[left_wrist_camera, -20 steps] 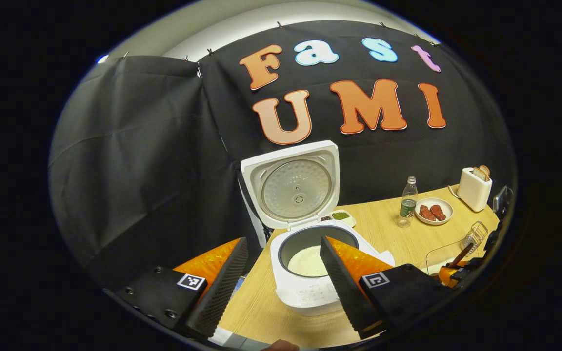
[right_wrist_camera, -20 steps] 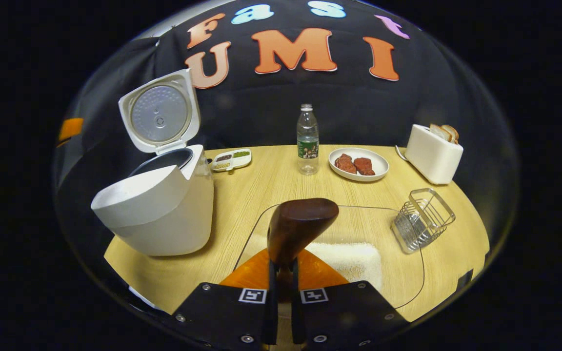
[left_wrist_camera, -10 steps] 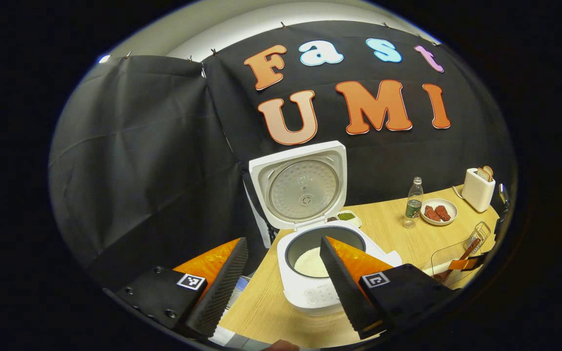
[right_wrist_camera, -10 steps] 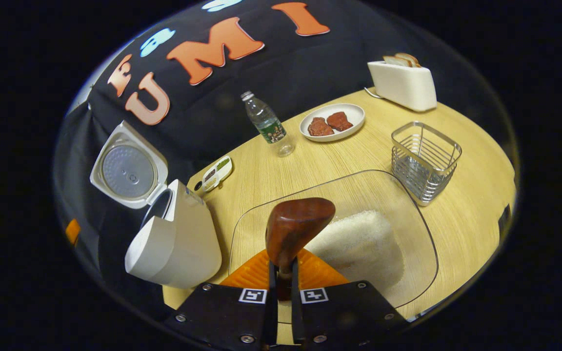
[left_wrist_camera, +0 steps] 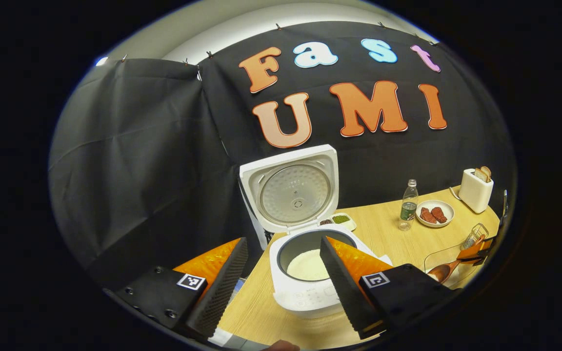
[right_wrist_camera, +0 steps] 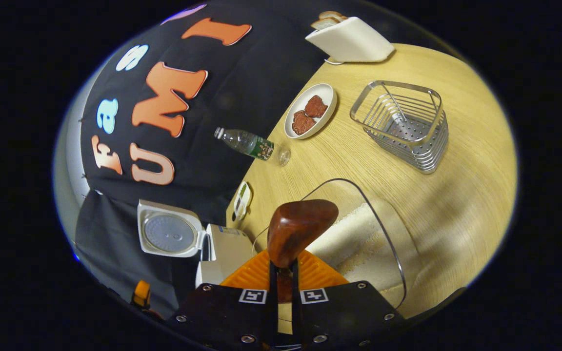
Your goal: Close the left gripper, press the button to open the rice cooker; take a wooden spoon from the chopstick holder with the right hand, scoop a spoonful of rice and pour it into the rice cooker, then put the wooden spoon back into the chopstick holder.
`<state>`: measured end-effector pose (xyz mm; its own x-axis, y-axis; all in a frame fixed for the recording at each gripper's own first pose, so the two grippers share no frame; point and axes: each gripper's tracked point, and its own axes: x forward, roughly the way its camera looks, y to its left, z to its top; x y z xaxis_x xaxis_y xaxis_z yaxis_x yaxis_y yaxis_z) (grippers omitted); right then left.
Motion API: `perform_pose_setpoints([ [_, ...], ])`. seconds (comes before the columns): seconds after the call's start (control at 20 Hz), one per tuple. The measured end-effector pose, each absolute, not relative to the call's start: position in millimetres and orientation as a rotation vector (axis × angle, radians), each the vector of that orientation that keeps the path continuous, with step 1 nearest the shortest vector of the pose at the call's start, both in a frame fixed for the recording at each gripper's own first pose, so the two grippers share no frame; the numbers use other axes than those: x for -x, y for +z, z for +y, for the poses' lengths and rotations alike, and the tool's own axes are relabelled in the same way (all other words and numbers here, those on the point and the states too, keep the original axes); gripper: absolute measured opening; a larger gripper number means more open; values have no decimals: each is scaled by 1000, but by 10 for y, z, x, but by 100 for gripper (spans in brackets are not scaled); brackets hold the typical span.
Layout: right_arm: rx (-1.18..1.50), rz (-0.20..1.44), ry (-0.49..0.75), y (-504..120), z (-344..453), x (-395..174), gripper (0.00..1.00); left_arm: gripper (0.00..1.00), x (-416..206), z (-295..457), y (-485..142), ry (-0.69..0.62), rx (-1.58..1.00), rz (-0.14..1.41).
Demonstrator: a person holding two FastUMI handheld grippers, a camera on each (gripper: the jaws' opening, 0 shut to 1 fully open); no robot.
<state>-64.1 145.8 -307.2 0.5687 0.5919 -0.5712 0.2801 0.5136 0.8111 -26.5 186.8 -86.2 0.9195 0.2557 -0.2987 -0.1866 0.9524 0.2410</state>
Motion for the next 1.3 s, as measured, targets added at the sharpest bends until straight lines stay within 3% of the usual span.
perform_pose_setpoints([
  [0.4, -1458, 866, 233, -2463, 1084, 325, 11, 100, 166, 1747, -849, 221, -179, 316],
  [0.6, -1595, 832, 293, -2093, 1251, 147, 11, 100, 190, 1817, -857, 238, -160, 308],
  [1.0, -1527, 862, 519, -1338, 2347, -161, 11, 100, 404, 2401, -917, 352, -80, 309],
  [1.3, -1273, 892, 596, -1198, 3212, -282, 10, 100, 722, 3057, -1014, 473, -84, 320],
])
